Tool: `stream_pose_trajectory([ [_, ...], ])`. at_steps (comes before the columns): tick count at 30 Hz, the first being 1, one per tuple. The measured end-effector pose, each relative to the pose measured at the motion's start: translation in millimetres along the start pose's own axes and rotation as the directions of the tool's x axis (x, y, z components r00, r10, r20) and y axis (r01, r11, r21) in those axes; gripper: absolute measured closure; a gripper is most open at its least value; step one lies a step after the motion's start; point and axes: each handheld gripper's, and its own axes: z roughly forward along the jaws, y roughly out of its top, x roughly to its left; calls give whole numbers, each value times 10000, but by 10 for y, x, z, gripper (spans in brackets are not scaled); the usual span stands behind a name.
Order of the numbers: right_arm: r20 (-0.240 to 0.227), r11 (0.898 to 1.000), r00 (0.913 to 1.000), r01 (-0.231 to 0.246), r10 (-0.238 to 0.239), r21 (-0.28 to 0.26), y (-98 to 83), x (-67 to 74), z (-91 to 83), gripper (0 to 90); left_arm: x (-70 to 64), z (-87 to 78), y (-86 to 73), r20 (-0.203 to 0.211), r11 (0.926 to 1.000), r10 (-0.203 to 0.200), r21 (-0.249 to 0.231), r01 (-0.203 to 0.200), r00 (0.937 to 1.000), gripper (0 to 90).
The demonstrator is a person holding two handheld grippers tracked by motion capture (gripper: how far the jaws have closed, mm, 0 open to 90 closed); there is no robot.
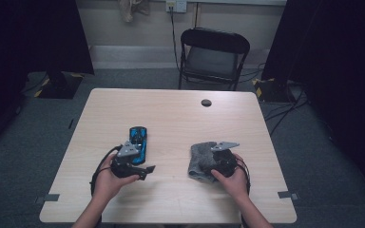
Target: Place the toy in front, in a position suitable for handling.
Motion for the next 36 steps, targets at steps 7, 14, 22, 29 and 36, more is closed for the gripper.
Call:
stream_pose_trajectory([
  [7,64,9998,9999,-122,123,-152,-26,11,10,182,325,3,51,-1333,9897,-1406,78,1429,9811,171],
  [14,70,9992,9998,-206,208,-331,-57,11,12,181,463,171,43,-1827,9811,-1772,443,1882,9671,170],
  [22,129,9986,9996,-234,241,-466,-77,21,23,178,471,386,139,-1958,9731,-2180,317,2284,9561,164],
  [29,180,9979,9994,-268,279,-582,-92,31,36,173,484,573,156,-2797,9581,-2652,313,2848,9227,153],
  [36,198,9973,9994,-260,274,-686,-104,34,41,172,497,652,132,-3019,9518,-2856,213,3060,9095,150],
])
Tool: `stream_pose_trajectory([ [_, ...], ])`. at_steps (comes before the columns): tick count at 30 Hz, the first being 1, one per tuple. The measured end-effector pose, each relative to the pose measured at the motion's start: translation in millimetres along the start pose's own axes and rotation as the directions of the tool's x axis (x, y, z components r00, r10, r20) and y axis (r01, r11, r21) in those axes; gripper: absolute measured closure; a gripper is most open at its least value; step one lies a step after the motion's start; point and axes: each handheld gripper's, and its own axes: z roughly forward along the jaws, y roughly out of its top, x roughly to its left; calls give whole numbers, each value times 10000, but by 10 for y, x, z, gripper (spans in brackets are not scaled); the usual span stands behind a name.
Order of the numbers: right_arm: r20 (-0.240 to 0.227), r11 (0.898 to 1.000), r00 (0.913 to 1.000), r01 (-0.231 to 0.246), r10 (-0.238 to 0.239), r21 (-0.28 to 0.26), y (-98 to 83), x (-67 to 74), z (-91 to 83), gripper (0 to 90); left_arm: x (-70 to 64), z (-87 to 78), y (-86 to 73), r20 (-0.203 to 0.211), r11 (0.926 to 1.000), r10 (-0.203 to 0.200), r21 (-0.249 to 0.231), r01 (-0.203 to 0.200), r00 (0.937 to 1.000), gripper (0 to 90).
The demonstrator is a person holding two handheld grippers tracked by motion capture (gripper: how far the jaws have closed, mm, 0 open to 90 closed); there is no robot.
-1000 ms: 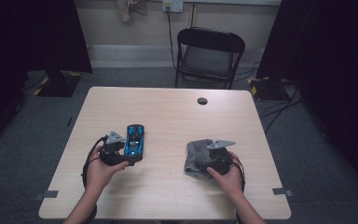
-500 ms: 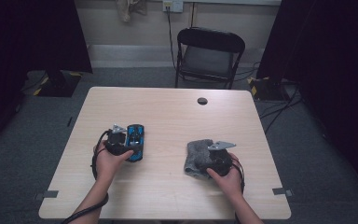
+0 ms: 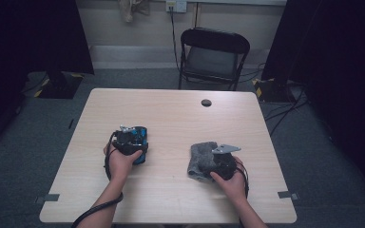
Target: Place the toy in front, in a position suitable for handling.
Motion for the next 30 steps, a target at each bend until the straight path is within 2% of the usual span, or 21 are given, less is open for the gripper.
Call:
stream_pose_trajectory([
  [11,21,9999,10000,-28,29,-98,-13,4,5,171,-15,34,-7,-136,10000,-66,2,66,9999,151],
  [20,22,9999,10000,-61,61,-152,-20,5,5,171,-48,46,13,-419,9998,-145,142,151,9990,162],
  [28,-6,9999,10000,-43,43,-149,-19,2,7,171,-84,45,45,-725,9981,-485,340,511,9962,186],
  [30,-20,9999,10000,-41,40,-151,-19,0,7,171,-85,55,43,-767,9983,-498,257,519,9958,188],
])
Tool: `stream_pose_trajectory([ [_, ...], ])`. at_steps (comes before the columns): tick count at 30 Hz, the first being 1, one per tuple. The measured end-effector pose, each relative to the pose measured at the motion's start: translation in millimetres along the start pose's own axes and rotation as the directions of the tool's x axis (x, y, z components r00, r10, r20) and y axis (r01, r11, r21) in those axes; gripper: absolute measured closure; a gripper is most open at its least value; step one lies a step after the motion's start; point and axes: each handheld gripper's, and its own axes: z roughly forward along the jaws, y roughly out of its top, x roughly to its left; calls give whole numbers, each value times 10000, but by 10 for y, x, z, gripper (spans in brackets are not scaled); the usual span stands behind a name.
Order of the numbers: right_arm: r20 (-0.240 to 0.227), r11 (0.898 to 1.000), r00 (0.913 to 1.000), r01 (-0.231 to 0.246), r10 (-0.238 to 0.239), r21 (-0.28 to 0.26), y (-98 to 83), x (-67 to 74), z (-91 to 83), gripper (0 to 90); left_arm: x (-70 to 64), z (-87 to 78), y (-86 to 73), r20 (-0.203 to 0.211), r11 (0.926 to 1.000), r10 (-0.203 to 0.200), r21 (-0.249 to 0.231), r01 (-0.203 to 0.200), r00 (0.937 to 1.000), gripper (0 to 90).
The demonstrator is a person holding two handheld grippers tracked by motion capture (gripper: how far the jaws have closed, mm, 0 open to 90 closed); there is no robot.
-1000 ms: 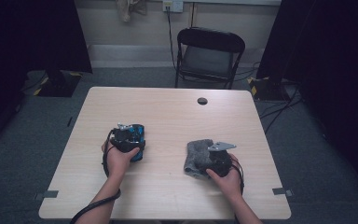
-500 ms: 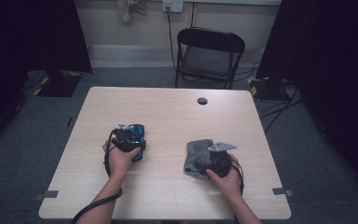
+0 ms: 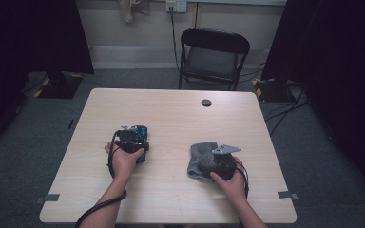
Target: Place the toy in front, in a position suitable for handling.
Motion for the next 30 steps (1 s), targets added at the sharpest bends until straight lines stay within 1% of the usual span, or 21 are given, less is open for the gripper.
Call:
stream_pose_trajectory([
  [2,-12,10000,10000,2,-2,5,0,-2,0,170,-1,6,-3,-6,10000,9,-55,-9,10000,185],
  [7,-17,10000,10000,8,-8,9,1,-2,1,170,1,16,-7,48,9998,192,-76,-192,9998,171],
  [9,-25,10000,10000,14,-14,9,2,-4,1,171,-5,21,-7,11,9997,237,-94,-237,9997,162],
  [10,-25,10000,10000,14,-14,9,2,-4,1,171,-13,25,-8,-49,9994,349,-69,-349,9994,162],
  [11,-22,10000,10000,16,-16,9,2,-3,1,171,-31,32,-10,-166,9983,586,1,-586,9981,157],
  [12,-20,10000,10000,11,-11,8,2,-3,1,171,-59,43,-5,-361,9976,695,91,-692,9969,150],
  [13,-18,10000,10000,10,-10,9,1,-2,1,171,-59,43,-5,-361,9976,695,91,-692,9969,148],
  [14,-18,10000,10000,10,-10,9,2,-2,1,170,-79,55,5,-510,9973,722,167,-714,9961,142],
  [16,-17,10000,10000,12,-12,7,1,-2,1,171,-91,55,14,-621,9982,579,206,-567,9964,151],
  [21,-28,10000,10000,38,-38,5,3,-6,4,170,-107,43,26,-757,9988,396,308,-374,9963,191],
  [22,-21,10000,10000,28,-28,16,4,-5,4,170,-126,29,25,-869,9990,318,353,-288,9957,214],
  [23,-20,10000,10000,31,-31,14,4,-5,4,170,-126,29,25,-869,9990,318,353,-288,9957,217],
  [24,-20,10000,10000,28,-28,15,4,-5,4,170,-146,12,23,-942,9992,199,364,-166,9954,244],
  [27,-17,10000,10000,32,-32,20,5,-5,5,170,-144,3,17,-904,9990,255,396,-220,9956,259],
  [29,-18,10000,10000,36,-36,19,5,-6,5,170,-138,-1,18,-844,9990,205,411,-171,9962,259],
  [30,-17,10000,10000,36,-36,21,5,-5,6,170,-131,-12,25,-768,9985,180,521,-140,9969,259],
])
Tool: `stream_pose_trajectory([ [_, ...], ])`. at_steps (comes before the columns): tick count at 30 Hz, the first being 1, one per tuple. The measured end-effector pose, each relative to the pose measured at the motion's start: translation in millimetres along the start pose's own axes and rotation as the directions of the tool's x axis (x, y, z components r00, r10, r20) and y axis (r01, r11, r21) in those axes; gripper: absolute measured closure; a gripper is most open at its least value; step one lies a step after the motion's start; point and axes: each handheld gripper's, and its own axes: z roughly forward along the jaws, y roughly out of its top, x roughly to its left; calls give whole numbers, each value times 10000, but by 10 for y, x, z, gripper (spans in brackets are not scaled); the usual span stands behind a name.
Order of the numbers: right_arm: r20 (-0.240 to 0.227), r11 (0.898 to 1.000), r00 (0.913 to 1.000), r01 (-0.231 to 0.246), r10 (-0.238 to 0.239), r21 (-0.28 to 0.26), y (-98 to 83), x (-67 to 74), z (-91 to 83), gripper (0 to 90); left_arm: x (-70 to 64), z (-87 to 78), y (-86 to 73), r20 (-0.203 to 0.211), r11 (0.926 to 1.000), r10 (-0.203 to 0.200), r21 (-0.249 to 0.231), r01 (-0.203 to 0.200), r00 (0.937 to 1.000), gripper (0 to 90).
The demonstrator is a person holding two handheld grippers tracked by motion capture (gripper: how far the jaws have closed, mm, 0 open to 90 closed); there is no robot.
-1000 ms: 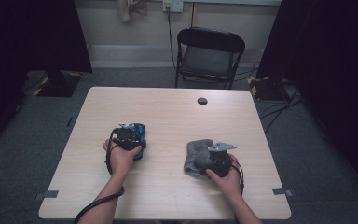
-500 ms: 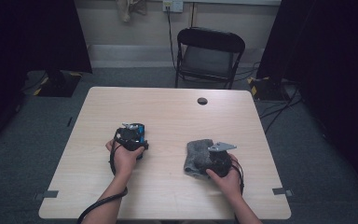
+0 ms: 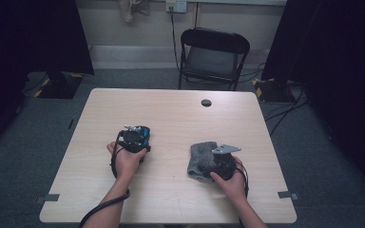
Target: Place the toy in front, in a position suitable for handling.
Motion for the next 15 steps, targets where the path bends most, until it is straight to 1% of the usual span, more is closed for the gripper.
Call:
stream_pose_trajectory([
  [2,-3,10000,10000,8,-8,1,1,-1,1,170,1,-9,0,-14,9999,116,79,-116,9999,260],
  [5,-1,10000,10000,8,-8,-2,1,0,1,170,1,-12,-6,-16,9999,138,55,-138,9999,260],
  [7,-1,10000,10000,14,-14,-3,1,-2,1,170,-2,-21,-5,-15,9996,272,121,-272,9996,260],
  [8,-3,10000,10000,9,-9,-3,1,-2,1,170,3,-33,-1,39,9989,425,187,-426,9991,261],
  [10,-19,10000,10000,-7,7,-5,1,-3,2,170,6,-47,3,74,9981,595,126,-596,9982,260],
  [11,-19,10000,10000,-7,7,-5,1,-3,2,170,6,-47,3,74,9981,595,126,-596,9982,260],
  [12,-15,10000,10000,-3,3,0,1,-3,2,170,13,-66,18,232,9976,686,5,-686,9974,260],
  [14,-17,10000,10000,-6,6,-3,1,-3,2,170,6,-83,30,245,9972,742,-33,-742,9969,261],
  [15,-21,10000,10000,-5,5,-5,1,-4,2,170,-2,-96,40,346,9970,764,-105,-761,9965,260],
])
